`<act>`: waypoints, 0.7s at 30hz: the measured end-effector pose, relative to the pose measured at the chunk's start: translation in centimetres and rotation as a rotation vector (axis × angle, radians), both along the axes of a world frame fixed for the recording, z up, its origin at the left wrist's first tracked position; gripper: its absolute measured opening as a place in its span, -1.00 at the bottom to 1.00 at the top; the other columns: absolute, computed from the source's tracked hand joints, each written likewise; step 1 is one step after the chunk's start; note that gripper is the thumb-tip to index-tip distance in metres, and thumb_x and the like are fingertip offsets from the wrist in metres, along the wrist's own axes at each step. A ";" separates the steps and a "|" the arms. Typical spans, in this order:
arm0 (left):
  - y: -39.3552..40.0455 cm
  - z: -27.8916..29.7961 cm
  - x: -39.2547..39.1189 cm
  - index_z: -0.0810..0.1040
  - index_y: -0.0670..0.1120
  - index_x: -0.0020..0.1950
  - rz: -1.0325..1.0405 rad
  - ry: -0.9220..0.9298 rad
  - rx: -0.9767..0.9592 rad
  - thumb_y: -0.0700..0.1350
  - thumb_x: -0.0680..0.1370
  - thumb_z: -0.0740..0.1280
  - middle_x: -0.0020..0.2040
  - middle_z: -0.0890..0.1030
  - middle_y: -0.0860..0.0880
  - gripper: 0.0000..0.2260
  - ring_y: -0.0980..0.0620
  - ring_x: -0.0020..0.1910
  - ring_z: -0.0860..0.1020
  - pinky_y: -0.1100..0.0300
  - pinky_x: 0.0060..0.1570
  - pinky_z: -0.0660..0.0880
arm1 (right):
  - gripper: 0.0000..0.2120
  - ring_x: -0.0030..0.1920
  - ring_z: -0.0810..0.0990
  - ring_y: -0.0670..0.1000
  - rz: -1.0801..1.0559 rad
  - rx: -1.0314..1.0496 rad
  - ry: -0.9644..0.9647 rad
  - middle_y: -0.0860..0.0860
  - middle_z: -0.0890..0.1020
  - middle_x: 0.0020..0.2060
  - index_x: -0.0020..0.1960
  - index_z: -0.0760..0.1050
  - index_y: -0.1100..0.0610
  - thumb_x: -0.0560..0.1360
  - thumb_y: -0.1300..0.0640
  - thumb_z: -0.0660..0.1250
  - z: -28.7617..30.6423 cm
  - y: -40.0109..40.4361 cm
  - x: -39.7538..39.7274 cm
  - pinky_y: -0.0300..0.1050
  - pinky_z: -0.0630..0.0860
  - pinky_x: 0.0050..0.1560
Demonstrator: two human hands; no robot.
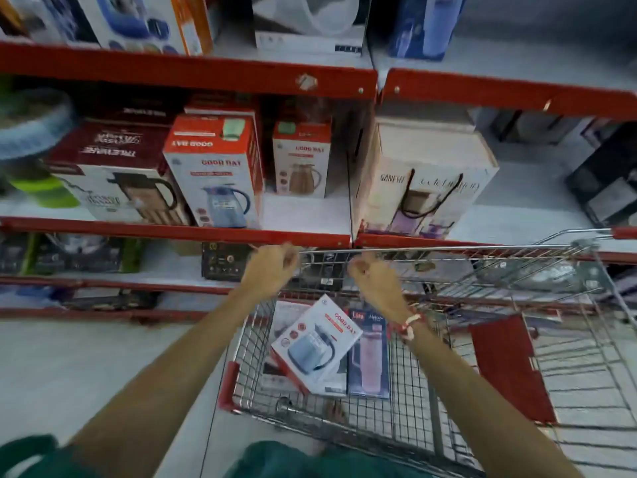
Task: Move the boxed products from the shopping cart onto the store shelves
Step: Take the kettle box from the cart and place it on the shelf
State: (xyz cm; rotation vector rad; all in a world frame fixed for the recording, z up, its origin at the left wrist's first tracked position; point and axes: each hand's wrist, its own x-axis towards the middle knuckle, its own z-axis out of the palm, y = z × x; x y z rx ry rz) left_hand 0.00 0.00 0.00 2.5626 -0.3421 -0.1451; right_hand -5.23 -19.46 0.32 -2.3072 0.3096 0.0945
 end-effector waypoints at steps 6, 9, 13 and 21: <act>-1.4 -10.9 -4.5 0.37 -0.18 0.36 0.102 0.609 0.011 -0.07 0.52 0.34 0.29 0.53 -0.20 -0.55 -0.14 0.16 0.56 0.09 0.14 0.47 | -0.79 -0.01 0.56 0.16 -0.342 0.569 0.635 0.12 0.57 -0.12 0.13 0.47 0.24 0.50 0.35 0.25 -10.6 0.8 -5.0 0.13 0.52 0.11; -2.4 -14.1 -4.3 0.25 -0.18 0.43 0.134 0.699 0.012 -0.07 0.47 0.40 0.29 0.52 -0.19 -0.40 -0.16 0.22 0.51 0.05 0.18 0.45 | -0.51 0.25 0.47 0.22 -0.488 0.779 0.634 0.14 0.50 0.17 0.31 0.31 0.09 0.46 0.40 0.32 -13.8 1.5 -5.8 0.23 0.41 0.31; -2.8 -15.3 -3.6 0.32 -0.16 0.39 0.140 0.710 0.091 -0.04 0.48 0.39 0.28 0.54 -0.17 -0.46 -0.15 0.23 0.52 0.10 0.12 0.45 | -0.70 0.20 0.54 0.24 -0.434 0.811 0.656 0.16 0.57 0.16 -0.01 0.40 -0.05 0.48 0.34 0.31 -15.6 1.9 -4.7 0.26 0.50 0.21; 0.4 -9.7 -4.5 0.52 -0.10 0.24 0.261 0.568 -0.208 -0.10 0.37 0.51 0.14 0.67 -0.06 -0.54 0.07 -0.02 0.63 0.41 -0.22 0.48 | -0.46 0.15 0.59 0.13 -0.229 0.617 0.502 -0.04 0.62 0.01 0.36 0.30 0.04 0.46 0.38 0.31 -9.8 -0.7 -2.5 0.26 0.56 0.12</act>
